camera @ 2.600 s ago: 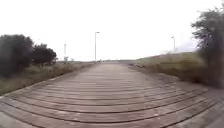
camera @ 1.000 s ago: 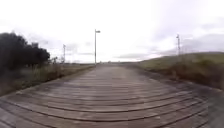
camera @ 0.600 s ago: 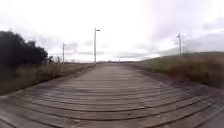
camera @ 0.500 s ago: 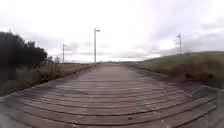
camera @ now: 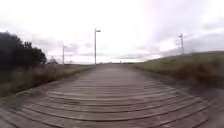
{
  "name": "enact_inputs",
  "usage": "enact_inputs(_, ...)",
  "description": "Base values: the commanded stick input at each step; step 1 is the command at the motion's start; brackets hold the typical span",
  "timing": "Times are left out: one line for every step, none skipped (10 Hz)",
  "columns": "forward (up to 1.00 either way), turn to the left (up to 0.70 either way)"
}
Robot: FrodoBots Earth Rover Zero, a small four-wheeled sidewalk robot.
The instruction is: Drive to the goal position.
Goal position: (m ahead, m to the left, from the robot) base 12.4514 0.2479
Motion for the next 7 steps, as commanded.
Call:
enact_inputs(1.0, 0.0)
enact_inputs(1.0, 0.0)
enact_inputs(1.0, 0.0)
enact_inputs(1.0, 0.0)
enact_inputs(1.0, 0.0)
enact_inputs(1.0, 0.0)
enact_inputs(1.0, 0.0)
